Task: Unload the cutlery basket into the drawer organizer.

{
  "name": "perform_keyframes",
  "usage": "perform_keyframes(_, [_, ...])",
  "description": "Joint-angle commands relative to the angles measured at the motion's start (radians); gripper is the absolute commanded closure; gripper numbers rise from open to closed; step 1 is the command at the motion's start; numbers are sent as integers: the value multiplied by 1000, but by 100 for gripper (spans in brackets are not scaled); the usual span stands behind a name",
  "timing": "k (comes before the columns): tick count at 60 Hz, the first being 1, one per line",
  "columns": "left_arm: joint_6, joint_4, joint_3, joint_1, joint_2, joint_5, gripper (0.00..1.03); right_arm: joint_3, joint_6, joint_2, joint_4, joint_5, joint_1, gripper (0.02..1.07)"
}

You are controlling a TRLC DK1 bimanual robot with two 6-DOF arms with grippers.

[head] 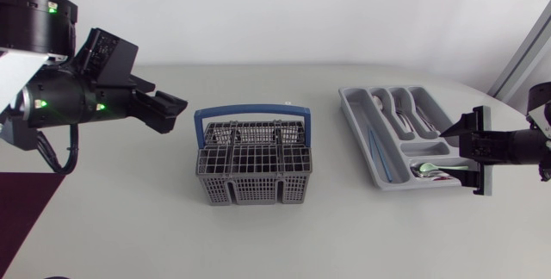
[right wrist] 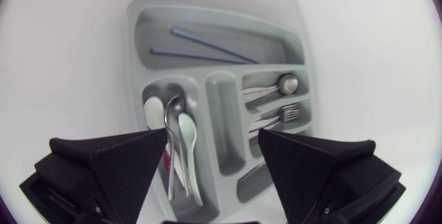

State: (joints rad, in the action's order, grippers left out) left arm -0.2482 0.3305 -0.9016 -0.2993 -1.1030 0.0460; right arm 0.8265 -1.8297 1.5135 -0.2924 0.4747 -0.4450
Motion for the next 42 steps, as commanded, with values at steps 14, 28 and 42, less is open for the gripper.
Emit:
perform_keyframes(14, [-40, -15, 79, 65, 74, -5, 4, -132, 294, -276, -27, 44, 195, 7])
perform_keyframes(28, [-68, -18, 136, 98, 134, -5, 4, -178, 583, -389, -21, 45, 387, 7])
perform_keyframes(42, [-68, -53, 239, 104, 150, -3, 4, -240, 820, -412, 84, -41, 621, 7])
